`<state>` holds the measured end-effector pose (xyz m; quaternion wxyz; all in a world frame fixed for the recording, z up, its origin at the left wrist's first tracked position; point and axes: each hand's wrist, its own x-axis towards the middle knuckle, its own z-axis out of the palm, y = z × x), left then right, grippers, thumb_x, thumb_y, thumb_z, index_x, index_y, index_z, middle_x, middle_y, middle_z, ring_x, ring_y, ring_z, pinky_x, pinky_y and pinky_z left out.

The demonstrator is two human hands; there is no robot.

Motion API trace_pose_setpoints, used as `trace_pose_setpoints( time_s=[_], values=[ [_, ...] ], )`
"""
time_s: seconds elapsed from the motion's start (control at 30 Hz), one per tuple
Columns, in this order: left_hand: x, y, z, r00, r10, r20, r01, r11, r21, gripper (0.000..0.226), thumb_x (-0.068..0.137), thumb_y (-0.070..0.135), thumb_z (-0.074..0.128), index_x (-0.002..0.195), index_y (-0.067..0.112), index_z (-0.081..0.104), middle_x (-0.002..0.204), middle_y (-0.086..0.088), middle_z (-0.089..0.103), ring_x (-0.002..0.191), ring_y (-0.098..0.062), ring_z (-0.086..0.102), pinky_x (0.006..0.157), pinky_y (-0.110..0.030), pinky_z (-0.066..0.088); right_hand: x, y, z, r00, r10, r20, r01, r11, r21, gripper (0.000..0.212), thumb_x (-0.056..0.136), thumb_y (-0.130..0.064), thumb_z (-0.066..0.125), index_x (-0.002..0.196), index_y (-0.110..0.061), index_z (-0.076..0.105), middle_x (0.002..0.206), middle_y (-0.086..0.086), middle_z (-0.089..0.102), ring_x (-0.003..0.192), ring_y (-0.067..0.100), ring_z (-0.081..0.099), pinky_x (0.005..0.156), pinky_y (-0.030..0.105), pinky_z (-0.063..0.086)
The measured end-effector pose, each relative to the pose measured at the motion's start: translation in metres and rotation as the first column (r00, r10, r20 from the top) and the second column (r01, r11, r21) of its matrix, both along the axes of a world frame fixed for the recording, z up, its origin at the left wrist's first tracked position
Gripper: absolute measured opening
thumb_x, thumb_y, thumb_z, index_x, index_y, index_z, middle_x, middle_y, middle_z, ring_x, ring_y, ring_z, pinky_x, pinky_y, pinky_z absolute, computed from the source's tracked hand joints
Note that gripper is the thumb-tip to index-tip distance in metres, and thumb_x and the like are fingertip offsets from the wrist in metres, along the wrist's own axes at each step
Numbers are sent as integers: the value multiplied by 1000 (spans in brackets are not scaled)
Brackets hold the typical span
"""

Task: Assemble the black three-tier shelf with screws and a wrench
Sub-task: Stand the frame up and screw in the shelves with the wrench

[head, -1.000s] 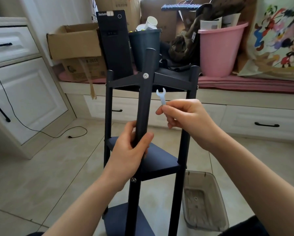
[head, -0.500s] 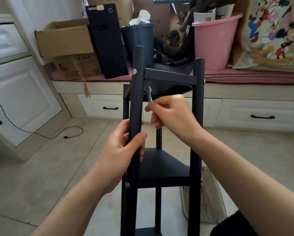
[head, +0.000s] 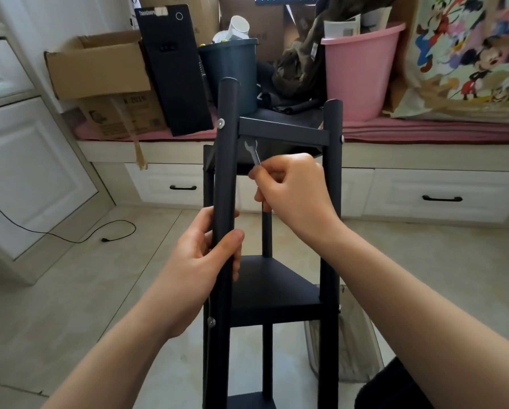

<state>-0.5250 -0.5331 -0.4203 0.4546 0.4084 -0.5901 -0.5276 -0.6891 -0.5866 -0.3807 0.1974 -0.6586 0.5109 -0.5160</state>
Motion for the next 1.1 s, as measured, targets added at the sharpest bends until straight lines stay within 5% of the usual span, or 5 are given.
trace_pose_setpoints(
  time_s=[0.63, 0.93, 1.1],
  values=[
    [0, 4, 1, 1000, -31, -2, 31, 1000, 3, 20, 96, 27, 59, 116, 31, 61, 70, -3, 53, 64, -15, 53, 62, -25, 50, 14, -11, -5, 998, -48, 51, 53, 993, -109, 27, 99, -14, 56, 82, -5, 74, 62, -2, 68, 55, 3, 62, 57, 10, 48],
    [6, 5, 0, 998, -52, -17, 52, 998, 22, 29, 85, 41, 65, 114, 37, 63, 74, -5, 54, 66, -17, 54, 64, -25, 51, 30, -25, -16, 993, -66, 95, 79, 987, -142, 30, 100, -15, 55, 80, -1, 72, 75, 5, 74, 71, 11, 71, 71, 32, 55],
    [5, 5, -2, 998, -64, -18, 65, 998, 19, 26, 88, 38, 64, 113, 38, 63, 74, -3, 55, 66, -16, 55, 64, -26, 51, 36, -30, -16, 982, -84, 170, 109, 984, -143, 35, 98, -14, 59, 64, -13, 59, 55, -13, 56, 53, -2, 56, 56, 8, 39]
  ],
)
